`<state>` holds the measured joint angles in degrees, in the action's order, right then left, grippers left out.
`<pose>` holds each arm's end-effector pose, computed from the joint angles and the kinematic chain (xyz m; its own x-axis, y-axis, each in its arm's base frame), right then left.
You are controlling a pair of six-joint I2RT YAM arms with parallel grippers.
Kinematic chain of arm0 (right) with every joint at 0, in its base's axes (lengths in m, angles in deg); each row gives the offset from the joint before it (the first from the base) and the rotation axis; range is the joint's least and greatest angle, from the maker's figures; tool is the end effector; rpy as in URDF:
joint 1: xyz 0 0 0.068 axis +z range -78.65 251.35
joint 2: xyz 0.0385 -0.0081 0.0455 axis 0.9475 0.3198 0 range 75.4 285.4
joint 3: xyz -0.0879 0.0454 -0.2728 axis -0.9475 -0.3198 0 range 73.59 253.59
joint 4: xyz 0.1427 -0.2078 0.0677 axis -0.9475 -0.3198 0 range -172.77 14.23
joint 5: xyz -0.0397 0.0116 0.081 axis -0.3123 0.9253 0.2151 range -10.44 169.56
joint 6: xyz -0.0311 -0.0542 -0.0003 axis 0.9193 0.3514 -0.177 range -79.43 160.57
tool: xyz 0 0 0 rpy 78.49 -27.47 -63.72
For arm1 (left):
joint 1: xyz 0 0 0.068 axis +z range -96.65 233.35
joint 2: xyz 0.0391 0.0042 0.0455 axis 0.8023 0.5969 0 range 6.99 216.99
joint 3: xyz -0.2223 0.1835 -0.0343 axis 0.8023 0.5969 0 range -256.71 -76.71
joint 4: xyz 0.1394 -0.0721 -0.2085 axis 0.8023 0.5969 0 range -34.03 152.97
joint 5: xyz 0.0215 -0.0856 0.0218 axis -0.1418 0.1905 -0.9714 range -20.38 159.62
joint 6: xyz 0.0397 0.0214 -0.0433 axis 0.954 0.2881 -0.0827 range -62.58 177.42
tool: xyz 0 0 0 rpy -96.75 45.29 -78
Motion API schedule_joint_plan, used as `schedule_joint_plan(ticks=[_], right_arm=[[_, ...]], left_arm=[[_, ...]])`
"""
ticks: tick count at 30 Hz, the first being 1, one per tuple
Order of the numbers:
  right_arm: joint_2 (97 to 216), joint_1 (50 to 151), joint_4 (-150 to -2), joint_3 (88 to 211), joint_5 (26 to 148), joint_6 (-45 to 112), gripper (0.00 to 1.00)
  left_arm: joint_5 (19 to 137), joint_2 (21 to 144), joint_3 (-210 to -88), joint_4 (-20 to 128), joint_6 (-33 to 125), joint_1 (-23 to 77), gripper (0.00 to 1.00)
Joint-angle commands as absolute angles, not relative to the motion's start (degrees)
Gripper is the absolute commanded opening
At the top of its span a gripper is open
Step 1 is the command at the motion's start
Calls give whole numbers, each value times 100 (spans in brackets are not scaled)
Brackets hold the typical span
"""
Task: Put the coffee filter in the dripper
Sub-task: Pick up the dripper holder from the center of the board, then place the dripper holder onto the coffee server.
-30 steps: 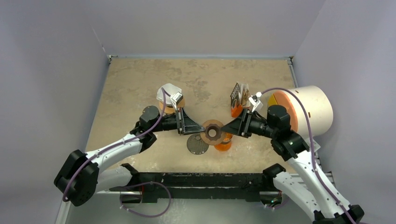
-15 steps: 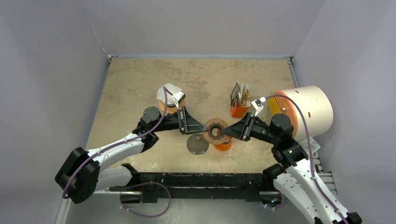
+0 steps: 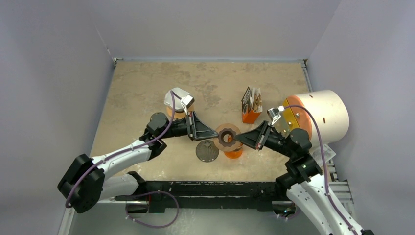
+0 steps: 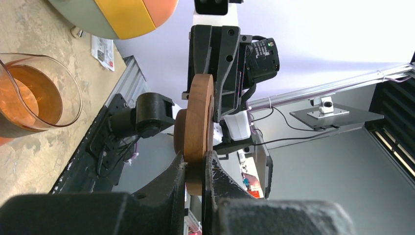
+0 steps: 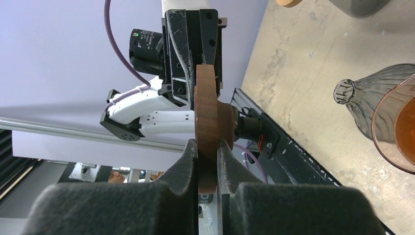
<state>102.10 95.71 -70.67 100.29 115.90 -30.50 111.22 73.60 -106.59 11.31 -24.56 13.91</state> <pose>0.1019 0.0770 0.3103 -0.7966 0.4757 -0.3729 -0.3588 0.1243 0.9251 0.1717 -0.1822 0.2894 -0.9584 -0.1705 -0.2290 0.2428 -0.0647 -0.9679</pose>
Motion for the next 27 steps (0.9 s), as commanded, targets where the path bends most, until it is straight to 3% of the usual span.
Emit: schedule_joint_plan(ticks=[1, 3, 11, 21, 27], right_arm=[[10036, 9561, -6669, 9972, 11260, -3261, 0], [9983, 9561, -6742, 9969, 11198, -3264, 0], [9642, 9562, -7854, 10198, 10635, -2919, 0], [9077, 9563, -8585, 9973, 9784, -3163, 0], [9194, 9561, -8310, 9624, 9682, -3435, 0]], left_arm=[[11074, 7370, -10838, 966, -2411, 1335, 3], [11151, 7370, -10926, 1094, -2341, 1330, 16], [10990, 6967, -11447, 3287, -1391, 1329, 40], [10288, 6586, -12335, 6255, 146, 1334, 53], [10223, 6505, -12484, 6774, 541, 1330, 55]])
